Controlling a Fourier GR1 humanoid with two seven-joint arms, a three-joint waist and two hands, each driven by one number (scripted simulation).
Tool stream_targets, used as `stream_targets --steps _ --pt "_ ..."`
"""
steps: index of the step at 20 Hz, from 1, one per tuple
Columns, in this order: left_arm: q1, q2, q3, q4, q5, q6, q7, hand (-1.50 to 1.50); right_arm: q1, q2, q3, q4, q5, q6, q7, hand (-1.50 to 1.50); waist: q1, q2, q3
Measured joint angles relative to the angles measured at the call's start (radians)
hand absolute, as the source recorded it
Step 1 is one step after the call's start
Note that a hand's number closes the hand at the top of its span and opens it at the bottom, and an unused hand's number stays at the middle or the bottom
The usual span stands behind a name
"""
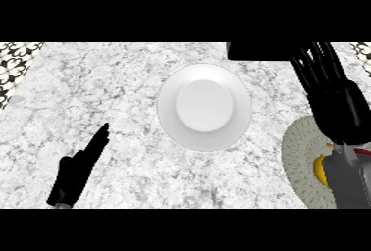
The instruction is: Pick the lemon from the placemat and place it in the plate
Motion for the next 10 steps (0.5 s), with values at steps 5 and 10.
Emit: stream_targets --steps 5,10 --pt "-0.082 0.006 0.065 0.006 -0.023 0.029 -0.031 0.0 -0.01 0.009 -0.005 0.068 0.106 -0.136 0.051 -1.5 -0.017 -0.015 -0.007" --pt "-0.147 0.006 0.094 -0.002 -0.035 0.051 -0.049 0.0 0.03 -0.193 0.108 0.133 0.43 -0.16 0.076 -1.5 -0.027 -0.012 -0.026"
